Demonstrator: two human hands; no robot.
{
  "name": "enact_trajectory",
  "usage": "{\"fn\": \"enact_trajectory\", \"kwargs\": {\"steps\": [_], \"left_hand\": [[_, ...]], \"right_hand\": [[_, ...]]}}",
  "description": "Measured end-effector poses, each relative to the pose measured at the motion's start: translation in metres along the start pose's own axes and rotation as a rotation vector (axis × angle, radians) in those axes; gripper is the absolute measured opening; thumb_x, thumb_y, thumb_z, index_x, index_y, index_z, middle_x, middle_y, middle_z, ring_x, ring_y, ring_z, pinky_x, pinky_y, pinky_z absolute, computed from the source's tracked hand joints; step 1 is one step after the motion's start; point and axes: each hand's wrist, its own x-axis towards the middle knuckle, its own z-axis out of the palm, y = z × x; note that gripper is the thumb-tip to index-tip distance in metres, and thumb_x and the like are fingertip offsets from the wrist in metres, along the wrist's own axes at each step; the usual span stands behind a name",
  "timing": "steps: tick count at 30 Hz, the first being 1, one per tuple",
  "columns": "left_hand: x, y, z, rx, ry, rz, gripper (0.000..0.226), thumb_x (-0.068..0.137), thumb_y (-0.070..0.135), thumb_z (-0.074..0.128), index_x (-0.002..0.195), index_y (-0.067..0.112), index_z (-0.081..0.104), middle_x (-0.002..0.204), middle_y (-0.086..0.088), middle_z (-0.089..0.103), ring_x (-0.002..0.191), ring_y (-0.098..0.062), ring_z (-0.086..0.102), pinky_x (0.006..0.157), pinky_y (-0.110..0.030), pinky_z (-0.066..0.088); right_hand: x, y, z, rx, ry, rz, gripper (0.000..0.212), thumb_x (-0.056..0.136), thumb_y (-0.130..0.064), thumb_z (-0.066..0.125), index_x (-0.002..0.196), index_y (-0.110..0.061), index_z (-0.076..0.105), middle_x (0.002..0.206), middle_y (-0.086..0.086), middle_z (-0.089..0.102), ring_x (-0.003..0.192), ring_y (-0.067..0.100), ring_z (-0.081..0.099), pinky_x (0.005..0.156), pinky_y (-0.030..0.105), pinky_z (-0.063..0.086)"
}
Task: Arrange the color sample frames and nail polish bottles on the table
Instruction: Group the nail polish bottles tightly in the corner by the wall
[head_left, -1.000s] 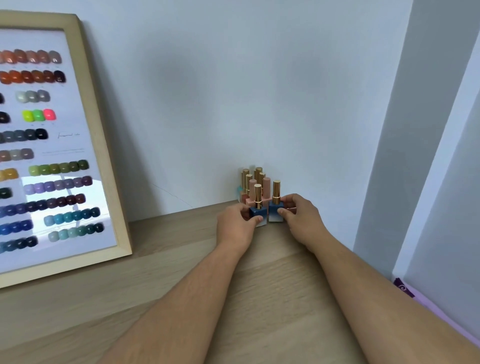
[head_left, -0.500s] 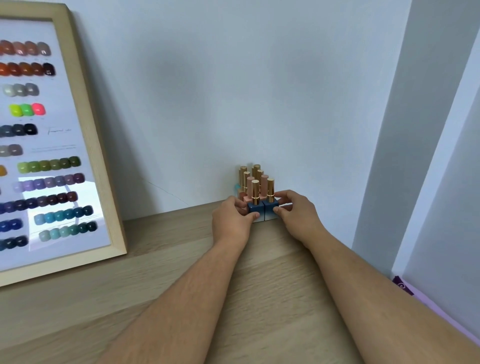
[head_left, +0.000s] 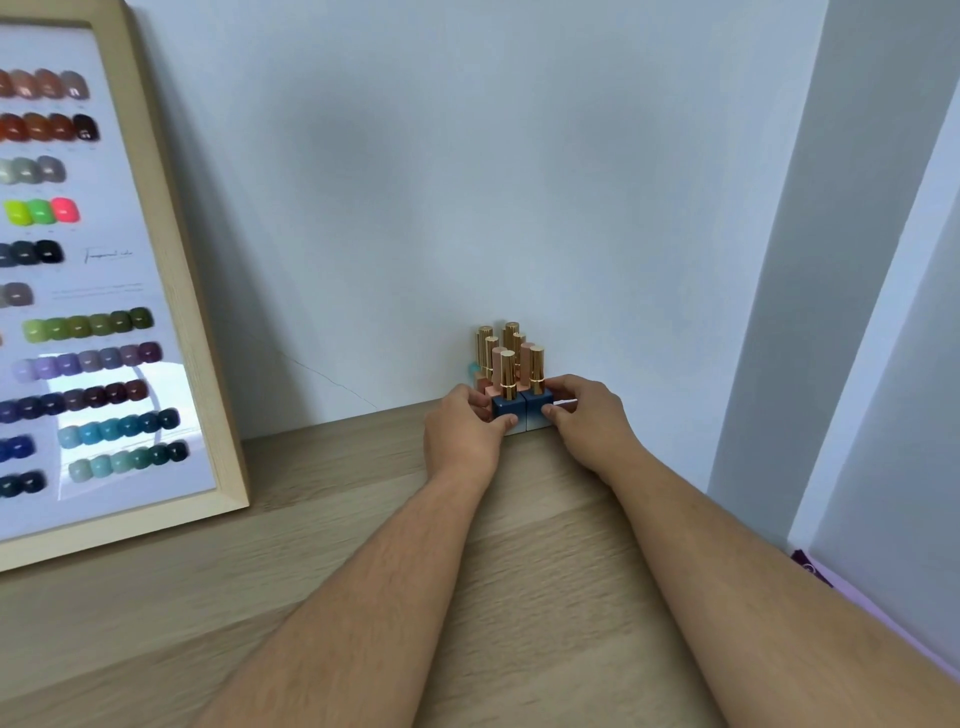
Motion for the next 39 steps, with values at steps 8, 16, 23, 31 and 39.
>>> {"fn": "enact_trajectory", "kwargs": {"steps": [8,16,23,31,39], "left_hand": [[0.0028,-0.0008,0.0019,0.002,0.004,-0.003,0.029,0.068,0.029,0.081,0.082,0.022,0.057,0.074,0.011,0.059,0.074,-0.009,0.059,0.067,-0.024,0.047],[0.0042,0.0003,0.0031,0.005,-0.006,0.001,0.031,0.069,0.03,0.08,0.089,0.021,0.058,0.077,0.011,0.058,0.079,-0.01,0.06,0.074,-0.027,0.051],[0.0031,-0.0006,0.003,0.022,-0.001,0.003,0.029,0.069,0.03,0.08,0.084,0.022,0.057,0.078,0.009,0.06,0.077,-0.009,0.059,0.069,-0.025,0.049],[0.0015,-0.0023,0.0019,-0.011,0.023,0.013,0.026,0.069,0.03,0.079,0.08,0.024,0.057,0.07,0.014,0.057,0.07,-0.004,0.057,0.06,-0.019,0.042],[0.0008,0.001,0.0008,-0.011,0.019,0.034,0.025,0.069,0.025,0.08,0.073,0.025,0.055,0.066,0.013,0.057,0.067,-0.005,0.057,0.061,-0.022,0.045]], "right_hand": [[0.0029,-0.0011,-0.0001,0.009,0.0,0.012,0.038,0.088,-0.007,0.057,0.125,-0.014,0.056,0.126,0.007,0.06,0.11,0.021,0.057,0.088,0.022,0.037],[0.003,-0.0016,-0.0002,-0.001,0.003,0.016,0.038,0.088,-0.007,0.057,0.126,-0.014,0.055,0.127,0.007,0.059,0.112,0.022,0.056,0.091,0.025,0.039],[0.0036,-0.0001,0.0014,-0.003,0.006,0.014,0.038,0.088,-0.008,0.057,0.126,-0.016,0.055,0.127,0.006,0.059,0.111,0.02,0.057,0.086,0.021,0.036],[0.0019,0.0025,0.0039,-0.031,0.047,0.008,0.039,0.087,-0.015,0.061,0.125,-0.015,0.054,0.125,0.006,0.06,0.105,0.018,0.058,0.084,0.02,0.038],[0.0025,0.0014,0.0042,-0.041,0.046,0.0,0.037,0.086,-0.015,0.062,0.123,-0.014,0.055,0.122,0.008,0.061,0.091,0.011,0.053,0.083,0.02,0.037]]}}
